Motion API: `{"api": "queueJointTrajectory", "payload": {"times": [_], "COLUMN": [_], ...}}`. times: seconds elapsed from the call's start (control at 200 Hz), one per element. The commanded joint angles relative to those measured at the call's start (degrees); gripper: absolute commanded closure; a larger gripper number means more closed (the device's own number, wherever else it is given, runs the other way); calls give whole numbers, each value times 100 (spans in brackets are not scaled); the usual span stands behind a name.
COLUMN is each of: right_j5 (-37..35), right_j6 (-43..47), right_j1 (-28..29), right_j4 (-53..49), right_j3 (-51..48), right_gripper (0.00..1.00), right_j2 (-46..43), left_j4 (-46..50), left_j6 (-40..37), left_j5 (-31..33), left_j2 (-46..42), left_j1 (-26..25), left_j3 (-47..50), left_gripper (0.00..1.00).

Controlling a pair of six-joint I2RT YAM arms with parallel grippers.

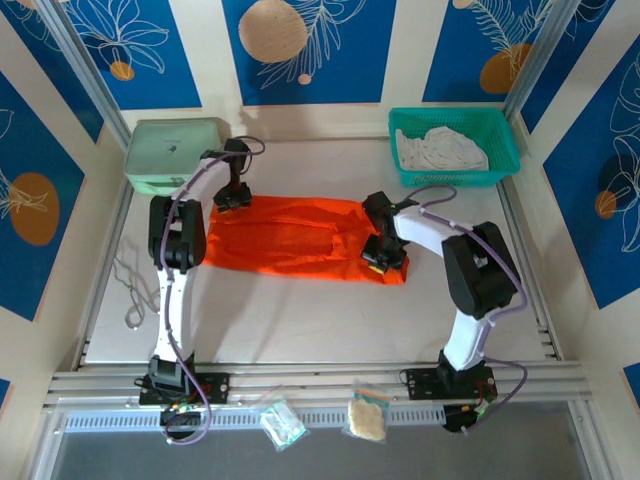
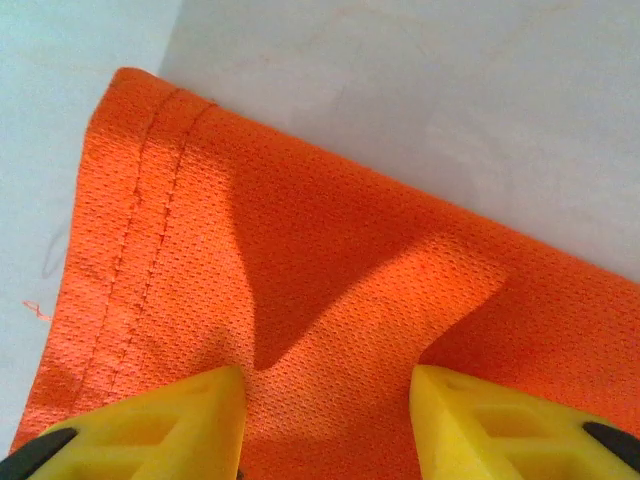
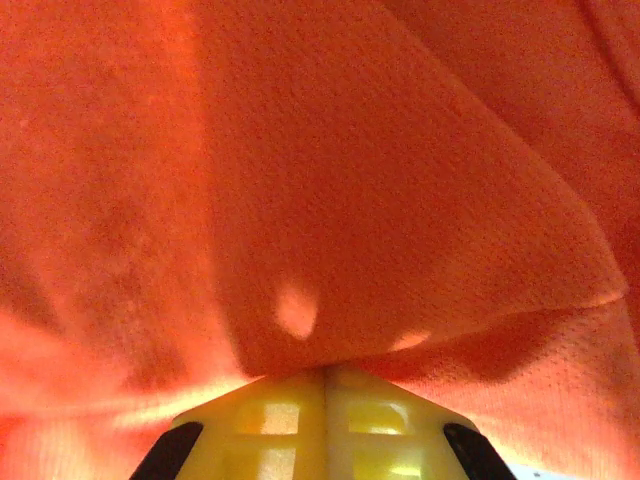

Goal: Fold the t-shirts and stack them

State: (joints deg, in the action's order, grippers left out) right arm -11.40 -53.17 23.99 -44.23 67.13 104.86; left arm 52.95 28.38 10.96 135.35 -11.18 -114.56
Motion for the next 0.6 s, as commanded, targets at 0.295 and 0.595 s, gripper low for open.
{"api": "queueJointTrajectory", "payload": {"times": [0.295,0.595], "right_j5": [169,782], "right_j6": [1250,2161], "right_j1": [-505,-698], "right_j4": [-329,-851], "right_j3": [1869,3741], "right_gripper": [100,100], "right_j2": [1803,2703], "left_j4": [-564,-1211], "left_j6": [147,616], "left_j5": [-289,-891], "left_j2": [-1467,-2969], "left_j1": [-65,-526], "left_j3": [2772,5080], "left_gripper": [53,52]}}
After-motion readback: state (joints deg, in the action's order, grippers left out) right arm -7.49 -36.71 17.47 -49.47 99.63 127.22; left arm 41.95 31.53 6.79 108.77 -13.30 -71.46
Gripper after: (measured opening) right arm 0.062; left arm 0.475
